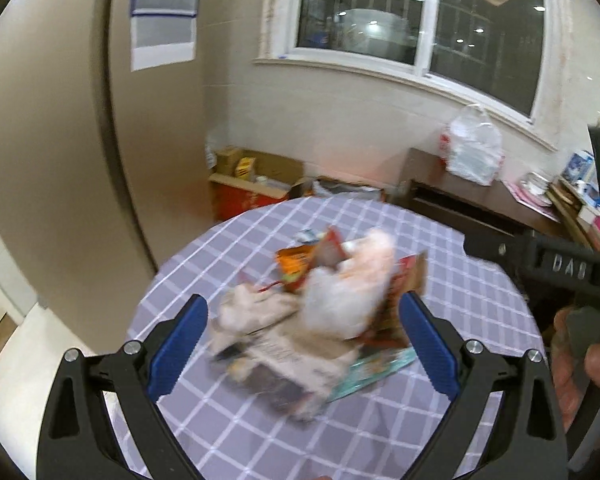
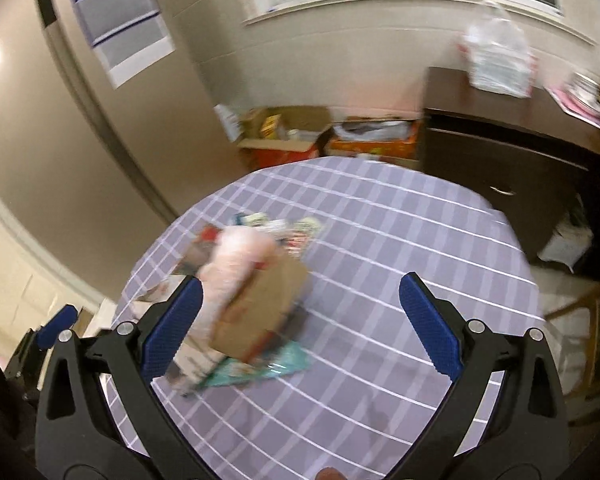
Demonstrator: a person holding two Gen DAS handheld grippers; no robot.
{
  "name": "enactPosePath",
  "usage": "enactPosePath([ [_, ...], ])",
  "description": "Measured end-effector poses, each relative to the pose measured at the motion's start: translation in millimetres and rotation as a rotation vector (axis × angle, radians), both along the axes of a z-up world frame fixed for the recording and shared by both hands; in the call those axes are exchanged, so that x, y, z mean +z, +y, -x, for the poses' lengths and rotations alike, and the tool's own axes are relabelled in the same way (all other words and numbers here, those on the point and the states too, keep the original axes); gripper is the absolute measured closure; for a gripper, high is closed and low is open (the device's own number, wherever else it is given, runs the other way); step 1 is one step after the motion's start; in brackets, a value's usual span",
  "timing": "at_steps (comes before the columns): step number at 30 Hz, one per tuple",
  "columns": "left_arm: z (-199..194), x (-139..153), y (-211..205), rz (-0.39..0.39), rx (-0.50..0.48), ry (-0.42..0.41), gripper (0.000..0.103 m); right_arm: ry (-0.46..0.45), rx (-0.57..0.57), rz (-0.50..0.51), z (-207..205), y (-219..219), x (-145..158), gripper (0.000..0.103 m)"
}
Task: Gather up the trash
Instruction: 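Move both open grippers back over the table trash, then grasp the white plastic bag with the right gripper while the left grasps the newspaper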
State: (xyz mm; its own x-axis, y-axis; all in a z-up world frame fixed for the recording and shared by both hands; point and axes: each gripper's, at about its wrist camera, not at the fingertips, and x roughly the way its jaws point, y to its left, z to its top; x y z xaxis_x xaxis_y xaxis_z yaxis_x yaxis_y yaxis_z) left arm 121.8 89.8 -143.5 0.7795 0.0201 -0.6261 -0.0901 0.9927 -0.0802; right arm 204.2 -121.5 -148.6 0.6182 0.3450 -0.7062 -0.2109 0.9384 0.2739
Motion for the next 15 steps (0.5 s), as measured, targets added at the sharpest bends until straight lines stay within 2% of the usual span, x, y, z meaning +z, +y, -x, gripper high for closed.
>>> enactPosePath([
  [5,1.2,-23.3,34.8,0.002,0.061,0.058,0.009,0.025,0.087,0.049,-24.4,52.8,-11.0,0.007],
  [11,-11.1,-54.4,61.5,0.003,0.092,0.133,0.009,0.078,0.101,0.114,-57.3,85.8,-35.0,0.008],
  [14,-19.9,-70.3,69.0,0.002,0.09,0.166,0.009,0.103,0.124,0.179,-67.0,98.1,-47.0,0.023],
  [15,-24.5,-75.9,70.9,0.0,0.084,0.18,0.009,0.112,0.136,0.195,-69.3,100.6,-51.2,0.035],
])
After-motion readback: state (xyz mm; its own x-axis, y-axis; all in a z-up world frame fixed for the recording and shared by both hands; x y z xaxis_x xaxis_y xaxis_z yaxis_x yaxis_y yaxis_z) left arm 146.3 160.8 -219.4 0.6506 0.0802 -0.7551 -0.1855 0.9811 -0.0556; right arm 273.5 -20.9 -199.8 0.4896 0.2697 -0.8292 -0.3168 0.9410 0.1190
